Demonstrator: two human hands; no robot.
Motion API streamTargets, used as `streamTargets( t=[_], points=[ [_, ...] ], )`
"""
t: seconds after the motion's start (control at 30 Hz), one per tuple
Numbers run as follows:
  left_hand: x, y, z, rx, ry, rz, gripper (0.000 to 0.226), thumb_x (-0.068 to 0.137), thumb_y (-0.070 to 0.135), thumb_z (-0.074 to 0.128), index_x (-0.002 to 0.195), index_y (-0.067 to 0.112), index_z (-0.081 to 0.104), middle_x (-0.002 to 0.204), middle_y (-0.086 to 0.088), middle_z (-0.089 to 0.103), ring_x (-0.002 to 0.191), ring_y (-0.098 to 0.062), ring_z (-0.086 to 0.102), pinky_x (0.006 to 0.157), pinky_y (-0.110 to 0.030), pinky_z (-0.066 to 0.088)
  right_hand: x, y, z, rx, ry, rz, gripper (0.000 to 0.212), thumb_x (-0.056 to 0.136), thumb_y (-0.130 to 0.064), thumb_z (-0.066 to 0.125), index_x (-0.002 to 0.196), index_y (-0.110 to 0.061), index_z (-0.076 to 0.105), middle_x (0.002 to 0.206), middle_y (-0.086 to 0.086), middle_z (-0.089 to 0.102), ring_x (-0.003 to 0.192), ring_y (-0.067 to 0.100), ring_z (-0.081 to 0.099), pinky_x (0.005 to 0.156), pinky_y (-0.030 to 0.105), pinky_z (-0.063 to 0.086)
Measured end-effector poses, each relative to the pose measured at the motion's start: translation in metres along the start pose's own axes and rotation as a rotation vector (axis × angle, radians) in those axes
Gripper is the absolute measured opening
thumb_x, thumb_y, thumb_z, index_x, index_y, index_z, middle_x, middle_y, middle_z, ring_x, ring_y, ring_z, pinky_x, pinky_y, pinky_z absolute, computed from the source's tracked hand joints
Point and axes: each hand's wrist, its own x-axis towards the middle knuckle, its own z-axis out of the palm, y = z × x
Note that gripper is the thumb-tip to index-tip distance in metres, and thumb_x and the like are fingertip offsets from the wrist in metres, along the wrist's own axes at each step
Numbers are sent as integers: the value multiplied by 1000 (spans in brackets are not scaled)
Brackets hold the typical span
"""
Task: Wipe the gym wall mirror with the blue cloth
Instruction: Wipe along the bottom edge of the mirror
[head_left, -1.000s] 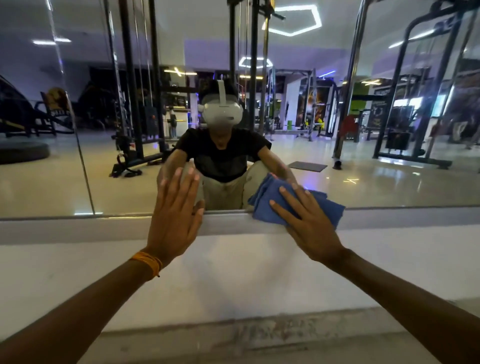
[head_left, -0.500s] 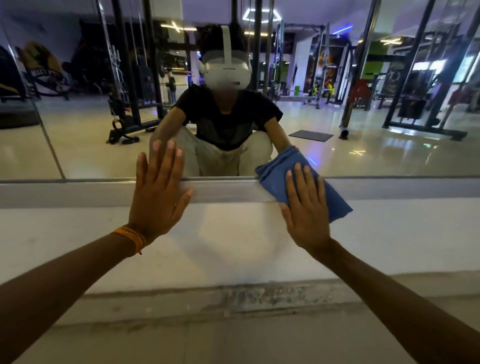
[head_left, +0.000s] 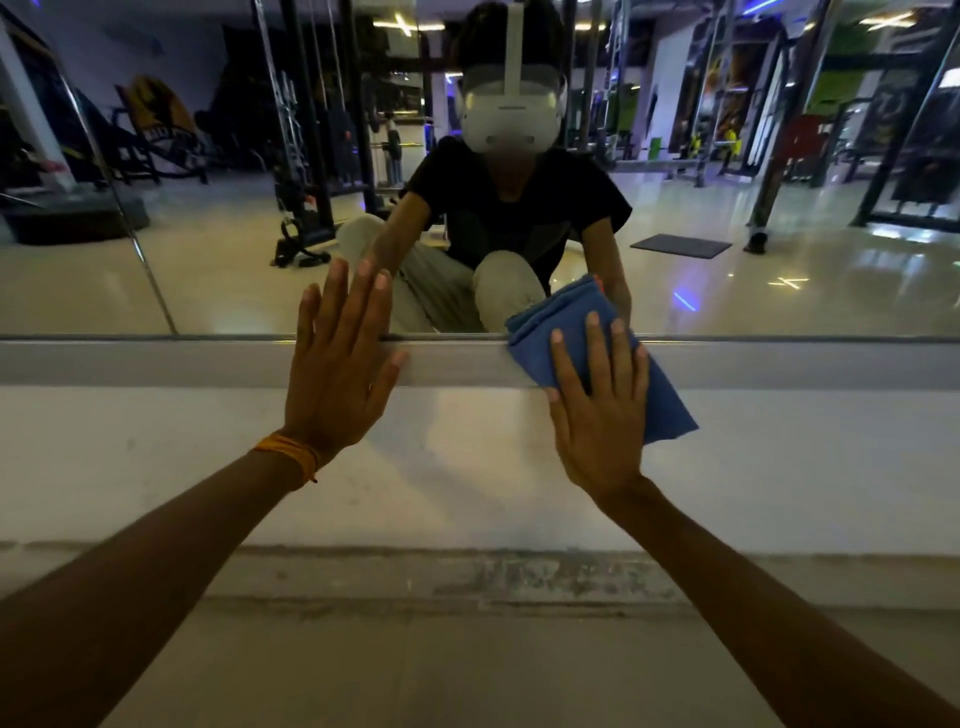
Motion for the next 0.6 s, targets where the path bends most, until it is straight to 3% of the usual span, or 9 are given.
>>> streamTargets(
  t=[0.17,0.27,0.4,0.6],
  points=[
    [-10,-13,-4,-40,30,-67,73,104,30,49,161,0,17,170,-20,11,158,-37,9,127,-60,9,18,-49,16,12,-66,-307,63,106,-34,49,161,-23,20,165,14,29,153,36,20,128,49,2],
    [-24,-34,-11,-35,47,-133,71,104,31,43,162,0,15,170,-19,9,159,-36,8,126,-62,10,7,-4,2,-27,-28,-209,63,105,-33,46,161,-22,19,165,15,25,154,37,16,128,48,-1],
    [-36,-69,-15,12,14,4,69,105,32,42,161,0,20,170,-20,15,158,-37,13,123,-65,15,-7,31,-19,-64,-34,10,62,107,-33,45,162,-21,18,168,17,18,156,39,11,127,53,3],
    [-42,-103,-25,-27,70,-38,69,104,33,41,162,1,18,170,-20,14,158,-38,11,125,-64,11,35,-116,20,-4,-156,-370,54,108,-36,40,160,-25,32,169,10,22,156,34,14,127,50,1]
  ],
)
